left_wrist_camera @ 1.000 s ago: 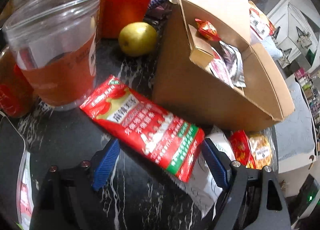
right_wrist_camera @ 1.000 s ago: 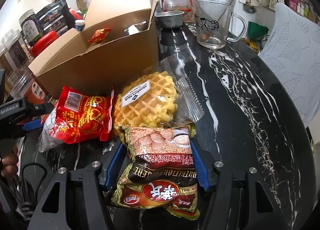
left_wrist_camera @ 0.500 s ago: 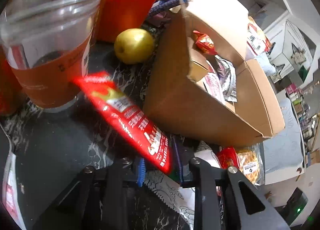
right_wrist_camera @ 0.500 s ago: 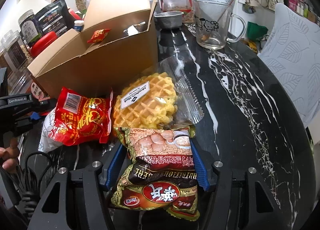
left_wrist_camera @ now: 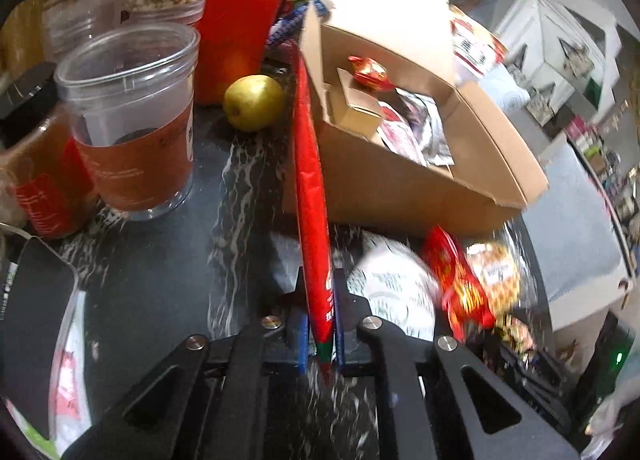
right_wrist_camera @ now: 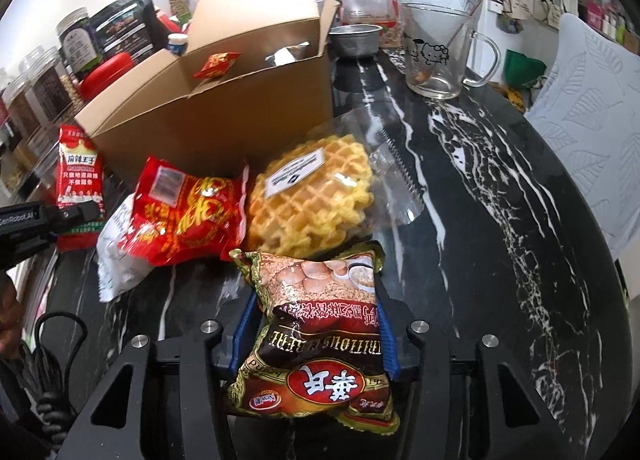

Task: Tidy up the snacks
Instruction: 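Grasp the long red strip snack packet with the left tool while the right tool holds the bread packet, then lift both held packets off the table toward the cardboard box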

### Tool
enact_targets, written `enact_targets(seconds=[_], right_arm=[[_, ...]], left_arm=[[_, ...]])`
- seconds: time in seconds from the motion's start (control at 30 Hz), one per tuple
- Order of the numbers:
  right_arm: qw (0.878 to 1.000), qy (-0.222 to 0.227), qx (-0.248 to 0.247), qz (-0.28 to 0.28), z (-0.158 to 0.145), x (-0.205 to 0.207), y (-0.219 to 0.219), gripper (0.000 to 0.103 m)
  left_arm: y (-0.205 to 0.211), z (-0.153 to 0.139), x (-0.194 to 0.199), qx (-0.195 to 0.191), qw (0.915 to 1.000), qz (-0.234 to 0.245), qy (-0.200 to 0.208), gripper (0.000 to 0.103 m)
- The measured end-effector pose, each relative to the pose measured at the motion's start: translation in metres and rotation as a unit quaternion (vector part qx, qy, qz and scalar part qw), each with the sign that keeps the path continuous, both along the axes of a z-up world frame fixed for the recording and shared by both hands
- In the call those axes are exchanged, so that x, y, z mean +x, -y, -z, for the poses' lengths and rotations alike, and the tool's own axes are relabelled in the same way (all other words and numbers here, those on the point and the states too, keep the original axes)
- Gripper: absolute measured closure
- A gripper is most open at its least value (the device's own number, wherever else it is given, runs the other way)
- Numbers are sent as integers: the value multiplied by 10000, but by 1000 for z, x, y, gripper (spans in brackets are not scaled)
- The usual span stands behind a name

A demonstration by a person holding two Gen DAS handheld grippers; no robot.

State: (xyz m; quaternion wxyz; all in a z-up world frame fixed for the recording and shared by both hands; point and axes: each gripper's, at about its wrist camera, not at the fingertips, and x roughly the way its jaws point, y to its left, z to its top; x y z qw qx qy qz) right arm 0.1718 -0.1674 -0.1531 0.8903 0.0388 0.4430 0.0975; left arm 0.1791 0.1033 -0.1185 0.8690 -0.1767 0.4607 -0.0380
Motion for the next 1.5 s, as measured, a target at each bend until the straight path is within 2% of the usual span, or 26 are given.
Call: enact_targets(seconds=[0.47,0.6,0.8,1.07,1.33,1.43,1.5], right_arm=[[9998,34,21,-184,0,-22,-6,54],[9998,45,-5,-204,0,-25,-8,54],[9997,32,-85,-205,0,-26,-11,54],[9998,-10,-44,-195,2,-25,-10,52],[9995,-40,-113,-277,3,-26,-11,47],[9995,-19,-113,-290,3,-26,-11,47],[9995,4,-114,-292,4,-27,-10,47]], left_arm=[[20,9,-55,454,9956,672,-475,94],[23,12,-57,650,9948,698,-343,93],[38,10,-54,1221,9896,766,25,93],[39,12,-36,1271,9886,802,51,93],[44,14,-24,1662,9832,744,135,93],[38,16,-24,1491,9858,705,299,93],[38,17,-23,1505,9857,715,259,93]])
